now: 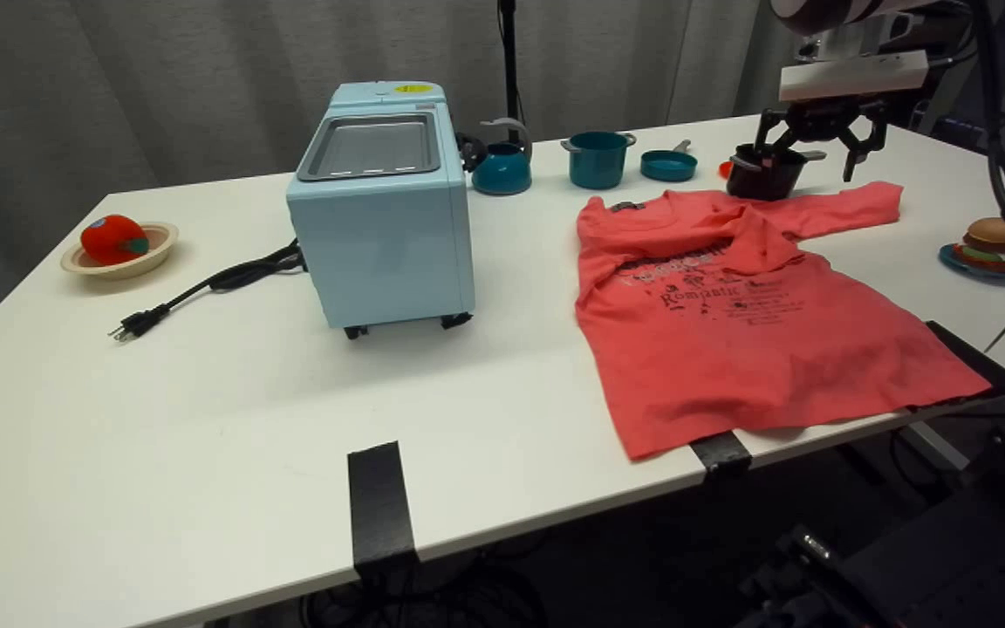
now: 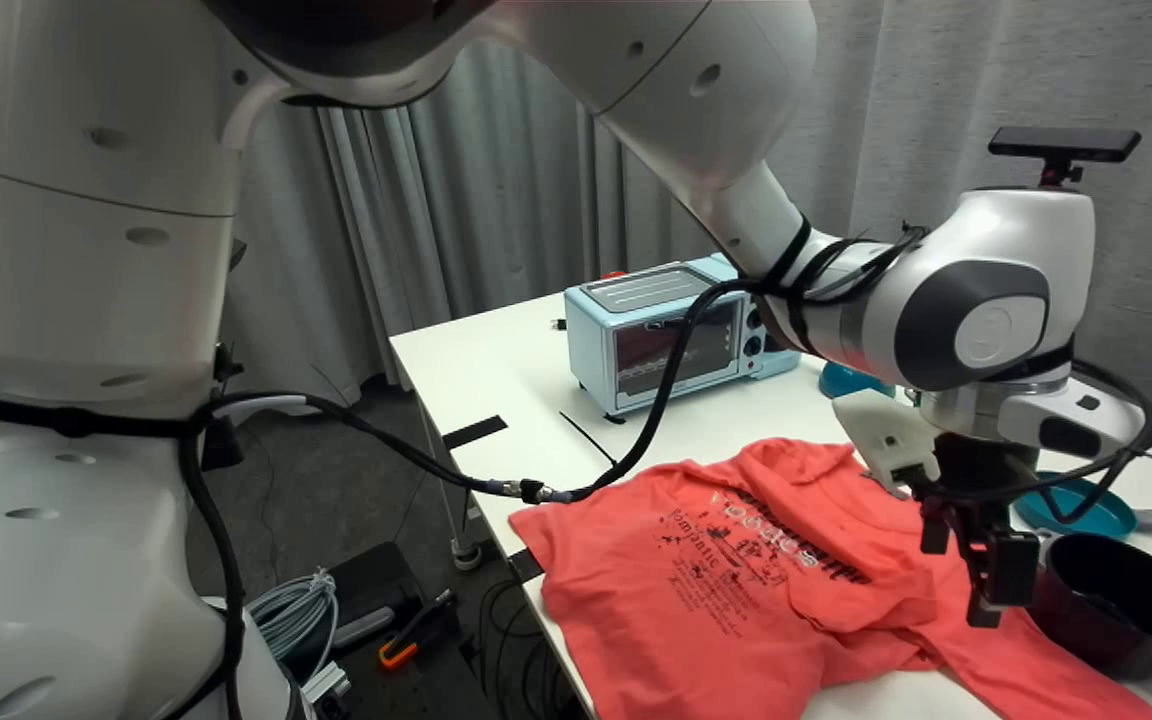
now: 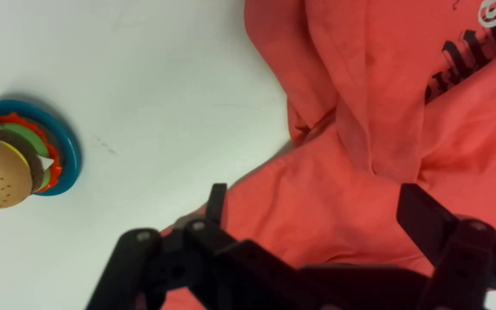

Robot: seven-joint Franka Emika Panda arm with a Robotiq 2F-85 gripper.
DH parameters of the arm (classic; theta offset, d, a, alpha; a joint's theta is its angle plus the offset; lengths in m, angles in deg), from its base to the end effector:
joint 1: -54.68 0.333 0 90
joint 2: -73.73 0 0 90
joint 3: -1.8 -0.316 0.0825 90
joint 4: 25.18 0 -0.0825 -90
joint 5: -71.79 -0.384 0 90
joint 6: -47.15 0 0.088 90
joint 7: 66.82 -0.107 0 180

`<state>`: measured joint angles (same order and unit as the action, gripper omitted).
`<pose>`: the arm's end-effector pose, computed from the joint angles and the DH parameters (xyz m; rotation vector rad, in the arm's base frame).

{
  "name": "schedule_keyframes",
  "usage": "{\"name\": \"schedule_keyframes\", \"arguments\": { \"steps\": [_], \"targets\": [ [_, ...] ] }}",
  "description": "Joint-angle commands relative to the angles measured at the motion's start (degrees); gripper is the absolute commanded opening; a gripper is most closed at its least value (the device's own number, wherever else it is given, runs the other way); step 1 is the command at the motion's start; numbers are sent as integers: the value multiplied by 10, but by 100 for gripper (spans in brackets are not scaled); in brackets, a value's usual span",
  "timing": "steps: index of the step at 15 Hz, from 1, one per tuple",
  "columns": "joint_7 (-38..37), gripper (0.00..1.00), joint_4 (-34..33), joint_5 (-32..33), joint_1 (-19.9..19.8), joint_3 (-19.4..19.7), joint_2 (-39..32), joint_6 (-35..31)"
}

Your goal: Fold the sweatshirt

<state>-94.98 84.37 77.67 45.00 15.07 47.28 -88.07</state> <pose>0.5807 -0.2395 0.2594 2.7353 -1.1493 0.0050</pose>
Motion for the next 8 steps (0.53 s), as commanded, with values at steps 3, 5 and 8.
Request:
{"name": "schedule_keyframes", "arguments": {
  "steps": [3,5,8],
  "targets": [
    [1,100,-47,-12,-1,28,-48,-51],
    [-4,100,-58,-8,1,39,-61,-64],
    [-15,100,-72,-5,3,54,-84,-81]
  ]
}}
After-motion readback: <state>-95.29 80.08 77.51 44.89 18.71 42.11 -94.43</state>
